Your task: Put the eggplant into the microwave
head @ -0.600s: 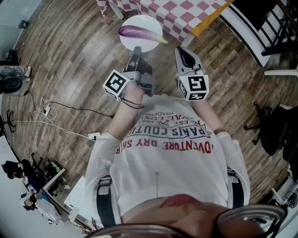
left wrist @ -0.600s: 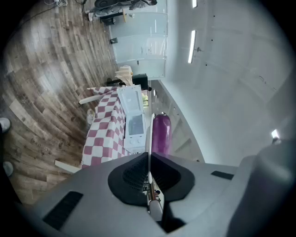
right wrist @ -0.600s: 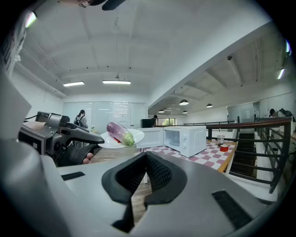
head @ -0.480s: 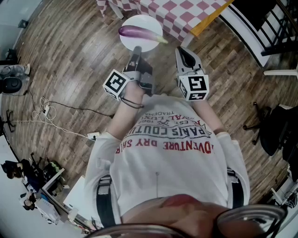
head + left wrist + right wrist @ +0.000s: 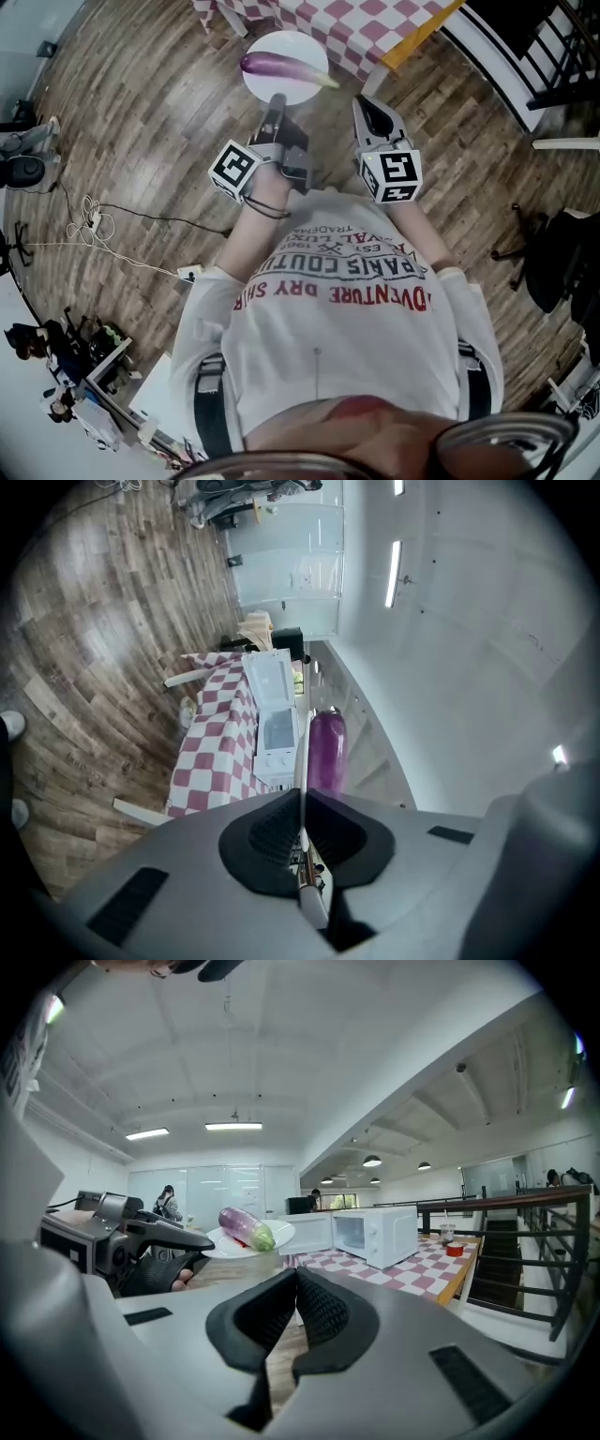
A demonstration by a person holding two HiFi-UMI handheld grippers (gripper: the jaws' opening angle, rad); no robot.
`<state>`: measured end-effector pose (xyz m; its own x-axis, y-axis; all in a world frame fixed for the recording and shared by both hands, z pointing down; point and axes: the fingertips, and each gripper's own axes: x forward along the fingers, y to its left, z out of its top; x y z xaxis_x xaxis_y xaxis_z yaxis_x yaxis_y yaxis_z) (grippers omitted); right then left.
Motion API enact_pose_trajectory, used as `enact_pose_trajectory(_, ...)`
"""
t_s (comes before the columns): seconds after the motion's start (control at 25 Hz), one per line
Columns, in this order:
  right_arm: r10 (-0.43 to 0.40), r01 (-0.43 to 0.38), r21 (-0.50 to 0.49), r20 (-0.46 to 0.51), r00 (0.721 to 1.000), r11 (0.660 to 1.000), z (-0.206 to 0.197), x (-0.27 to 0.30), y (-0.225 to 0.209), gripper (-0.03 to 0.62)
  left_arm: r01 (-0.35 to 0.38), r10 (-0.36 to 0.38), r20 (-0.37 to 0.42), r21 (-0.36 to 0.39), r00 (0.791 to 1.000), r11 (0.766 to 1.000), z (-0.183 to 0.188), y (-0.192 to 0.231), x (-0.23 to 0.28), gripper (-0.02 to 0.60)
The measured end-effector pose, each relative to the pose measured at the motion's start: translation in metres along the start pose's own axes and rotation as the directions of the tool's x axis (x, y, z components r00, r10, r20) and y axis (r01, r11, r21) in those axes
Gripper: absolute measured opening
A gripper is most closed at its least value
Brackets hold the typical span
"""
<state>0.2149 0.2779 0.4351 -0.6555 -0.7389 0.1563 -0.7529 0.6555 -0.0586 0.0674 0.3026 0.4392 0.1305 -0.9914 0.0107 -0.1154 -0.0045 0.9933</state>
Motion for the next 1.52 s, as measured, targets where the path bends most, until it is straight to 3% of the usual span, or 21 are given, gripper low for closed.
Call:
enact_pose_trajectory(0.32, 0.014, -0.013, 0.022, -0.03, 0.999, 1.0, -0.014, 0.008, 0.0, 0.026, -0.024, 0.024, -0.012, 0.015, 1.0, 1.0, -0.001, 0.004, 0.001, 0.035)
enact_pose_trajectory(0.72, -0.015, 0.017, 0.02, -0.057, 0.998, 1.0, -0.011, 0.063, 0.003, 0.026, -0.042, 0.041, -0.033, -0.01, 0.999, 0.999, 0.043, 0.019, 0.036, 0.035)
enact_pose_trajectory(1.04, -0.094, 0.094, -0.001, -0.069, 0.993, 0.996, 0.007, 0.151, 0.016, 0.026, -0.027, 0.023, -0.08, -0.055, 0.997, 0.998, 0.129, 0.023, 0.09, 0.035)
enact_pose_trajectory(1.52, -0.19, 0.191, -0.003, -0.077, 0.979, 0.982, 0.037, 0.305, 0.07, 0.026, -0.044, 0.038, -0.141, -0.039, 0.989, 0.998, 0.297, 0.037, 0.156, 0.035)
